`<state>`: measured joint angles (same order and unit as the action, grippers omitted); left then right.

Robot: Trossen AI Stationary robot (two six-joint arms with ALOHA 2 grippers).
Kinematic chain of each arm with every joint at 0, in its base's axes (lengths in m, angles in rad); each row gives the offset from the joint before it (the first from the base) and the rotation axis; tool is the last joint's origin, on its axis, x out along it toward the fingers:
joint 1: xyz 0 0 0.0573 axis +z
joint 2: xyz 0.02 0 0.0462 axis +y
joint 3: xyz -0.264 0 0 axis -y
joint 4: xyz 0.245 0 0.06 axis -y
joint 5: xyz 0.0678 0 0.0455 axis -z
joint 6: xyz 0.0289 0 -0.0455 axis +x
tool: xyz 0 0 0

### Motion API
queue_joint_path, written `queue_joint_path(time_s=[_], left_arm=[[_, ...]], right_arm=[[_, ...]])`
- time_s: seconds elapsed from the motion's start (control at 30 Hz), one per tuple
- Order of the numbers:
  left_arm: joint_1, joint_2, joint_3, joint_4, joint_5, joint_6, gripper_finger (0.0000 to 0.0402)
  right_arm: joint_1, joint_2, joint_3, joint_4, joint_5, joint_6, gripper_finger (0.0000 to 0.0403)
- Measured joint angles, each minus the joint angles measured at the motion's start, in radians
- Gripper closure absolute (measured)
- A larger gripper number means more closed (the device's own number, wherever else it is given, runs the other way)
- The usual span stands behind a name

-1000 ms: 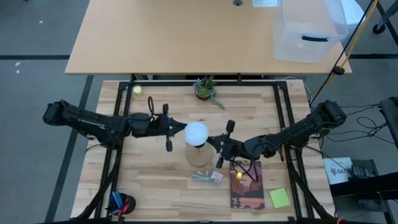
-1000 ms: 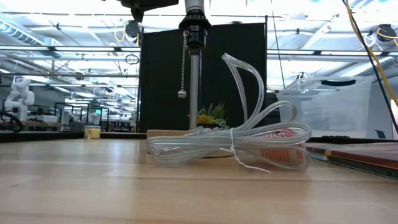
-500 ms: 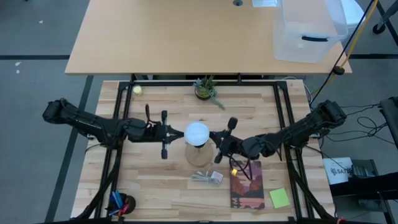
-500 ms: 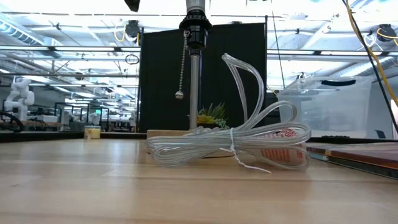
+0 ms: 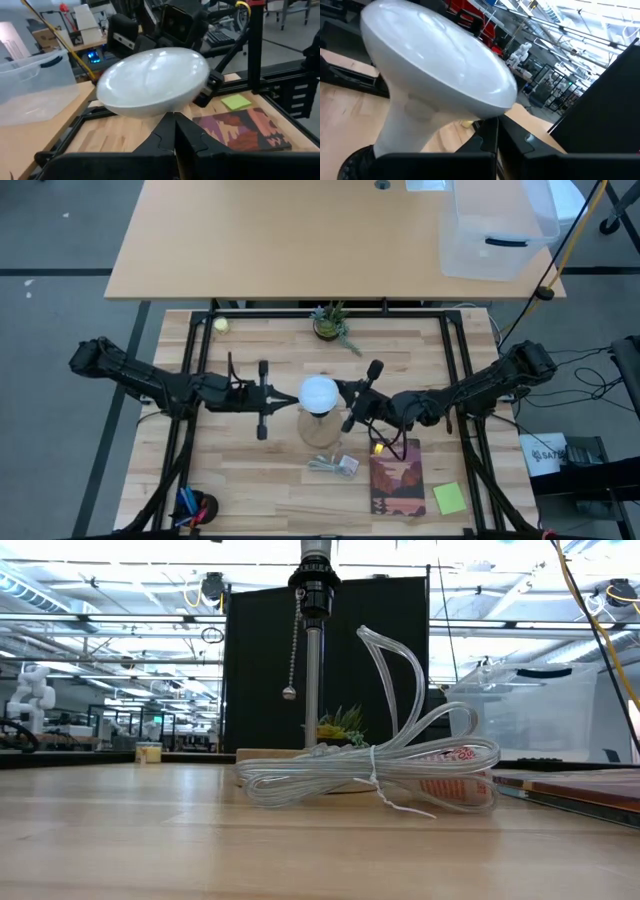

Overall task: Screw lightbulb
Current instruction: Insert the white lightbulb into the silver lamp

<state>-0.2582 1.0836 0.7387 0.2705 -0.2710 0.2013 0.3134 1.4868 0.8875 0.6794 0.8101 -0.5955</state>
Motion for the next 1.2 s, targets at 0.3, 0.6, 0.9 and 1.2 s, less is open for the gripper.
queue_joint_path(time_s=[0.3,0.6,0.9,1.2], left_arm=[[0.010,0.000,0.000,0.001,0.000,0.002,0.0401],[0.021,0.000,0.000,0.000,0.000,0.014,0.0401],[0.044,0.000,0.000,-0.001,0.000,0.014,0.0401],[0.075,0.001,0.000,0.001,-0.007,-0.020,0.0401]], right_arm=[[0.003,0.000,0.000,-0.001,-0.002,-0.019,0.0403],[0.023,0.000,0.000,-0.003,0.000,-0.031,0.0403],[0.056,0.000,0.000,-0.011,0.006,-0.027,0.0403],[0.082,0.000,0.000,-0.029,0.003,-0.018,0.0403]])
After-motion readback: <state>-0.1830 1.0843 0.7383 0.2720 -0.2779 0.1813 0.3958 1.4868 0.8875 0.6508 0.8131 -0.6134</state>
